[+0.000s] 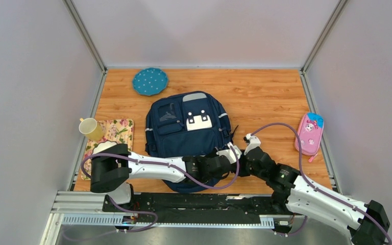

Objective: Pack the student bag
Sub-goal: Zip the student bag at the center of the board.

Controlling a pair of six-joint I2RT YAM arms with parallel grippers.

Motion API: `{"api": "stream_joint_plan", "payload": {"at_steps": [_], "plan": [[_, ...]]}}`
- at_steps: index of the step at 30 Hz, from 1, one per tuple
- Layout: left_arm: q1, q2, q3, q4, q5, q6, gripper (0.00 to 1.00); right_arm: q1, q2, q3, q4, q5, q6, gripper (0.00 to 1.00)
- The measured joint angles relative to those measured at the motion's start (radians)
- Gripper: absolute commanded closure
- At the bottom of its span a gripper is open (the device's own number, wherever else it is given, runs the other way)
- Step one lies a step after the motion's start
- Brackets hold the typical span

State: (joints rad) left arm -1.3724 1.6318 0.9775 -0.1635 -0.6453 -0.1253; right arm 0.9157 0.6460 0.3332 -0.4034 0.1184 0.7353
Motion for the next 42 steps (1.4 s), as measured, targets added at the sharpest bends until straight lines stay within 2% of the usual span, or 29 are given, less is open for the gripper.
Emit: {"api": "stream_joint_plan", "payload": {"at_steps": [7,14,25,42], "plan": [[0.001,-0.028,-0.019,0.012,0.018,0.015,1.0,0.0,-0.002,0.0,-0.003,0.0,0.0,1.0],[0.022,-0.234,-0.127,0.049,0.126,0.033,1.0,0.003,-0.023,0.002,-0.01,-0.016,-0.006,1.0],[0.048,-0.423,-0.163,-0.013,0.233,0.087,1.0,0.006,-0.064,0.028,-0.027,-0.053,-0.059,1.0],[0.09,-0.613,-0.183,-0.136,0.369,0.139,1.0,0.061,0.01,0.108,-0.048,-0.093,-0.158,1.0]]}}
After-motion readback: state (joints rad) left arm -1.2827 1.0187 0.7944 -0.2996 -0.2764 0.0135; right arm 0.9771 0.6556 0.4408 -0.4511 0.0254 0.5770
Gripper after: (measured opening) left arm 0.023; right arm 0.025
